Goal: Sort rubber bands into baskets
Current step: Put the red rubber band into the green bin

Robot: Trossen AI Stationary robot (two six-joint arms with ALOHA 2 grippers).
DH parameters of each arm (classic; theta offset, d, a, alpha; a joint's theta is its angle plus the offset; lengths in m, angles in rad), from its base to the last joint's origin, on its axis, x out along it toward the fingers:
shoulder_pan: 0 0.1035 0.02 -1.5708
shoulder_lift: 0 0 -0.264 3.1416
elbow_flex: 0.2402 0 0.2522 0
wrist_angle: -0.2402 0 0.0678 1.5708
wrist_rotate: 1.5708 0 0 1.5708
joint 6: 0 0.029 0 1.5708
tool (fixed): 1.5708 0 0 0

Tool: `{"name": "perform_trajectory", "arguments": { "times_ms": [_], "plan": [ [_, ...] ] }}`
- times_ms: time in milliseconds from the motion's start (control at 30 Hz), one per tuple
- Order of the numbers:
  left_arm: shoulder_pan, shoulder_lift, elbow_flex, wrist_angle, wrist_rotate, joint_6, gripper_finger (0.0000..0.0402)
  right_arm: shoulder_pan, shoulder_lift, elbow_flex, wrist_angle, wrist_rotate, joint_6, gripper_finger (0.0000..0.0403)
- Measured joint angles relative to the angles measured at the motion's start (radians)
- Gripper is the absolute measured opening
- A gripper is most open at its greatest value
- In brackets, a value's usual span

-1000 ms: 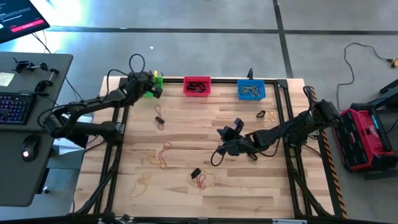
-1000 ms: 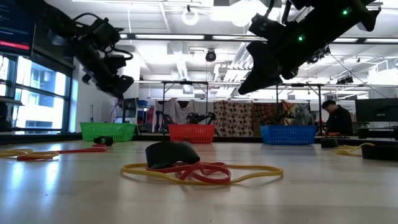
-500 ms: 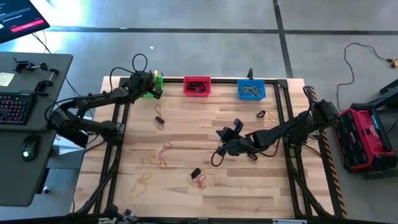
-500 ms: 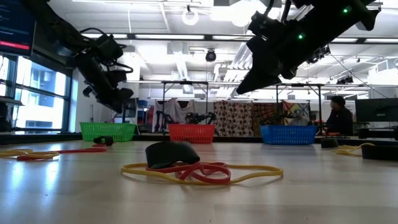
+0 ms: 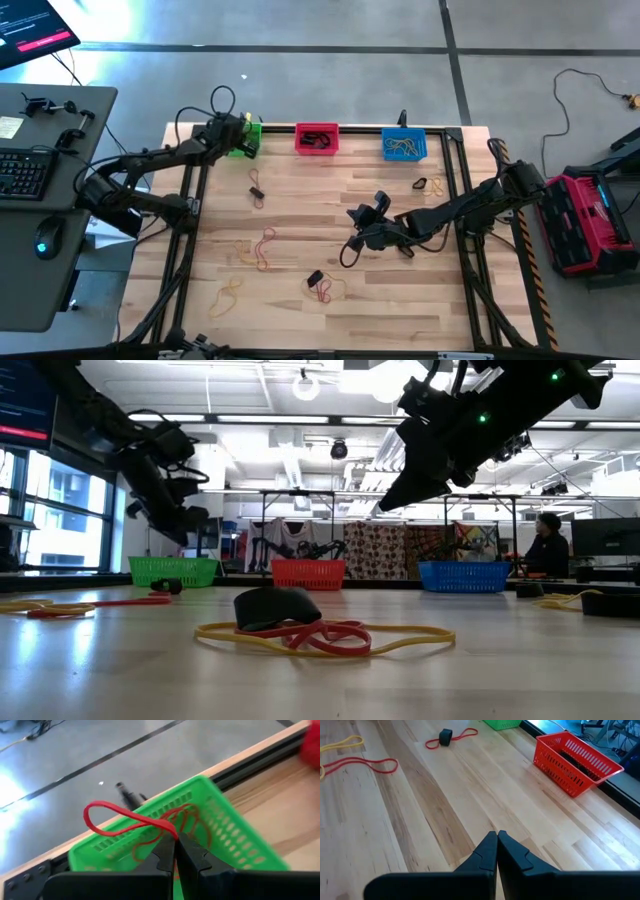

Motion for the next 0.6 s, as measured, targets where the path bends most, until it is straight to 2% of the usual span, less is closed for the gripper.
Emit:
{"name": "perform_trajectory", "arguments": {
  "times_ms": [67, 300, 600],
  "plan": [
    [0.028, 0.0, 0.0, -0.014, 0.015, -0.004, 0.0, 0.0, 0.0, 0.0, 0.0, 0.0, -0.003, 0.0],
    [0.099, 0.067, 0.012, -0.018, 0.171, -0.045, 0.0, 0.0, 0.0, 0.0, 0.0, 0.0, -0.026, 0.0],
    [0.105, 0.156, 0.069, -0.029, 0.18, -0.06, 0.0003, 0.0, 0.0, 0.0, 0.0, -0.001, -0.026, 0.0]
  ]
}}
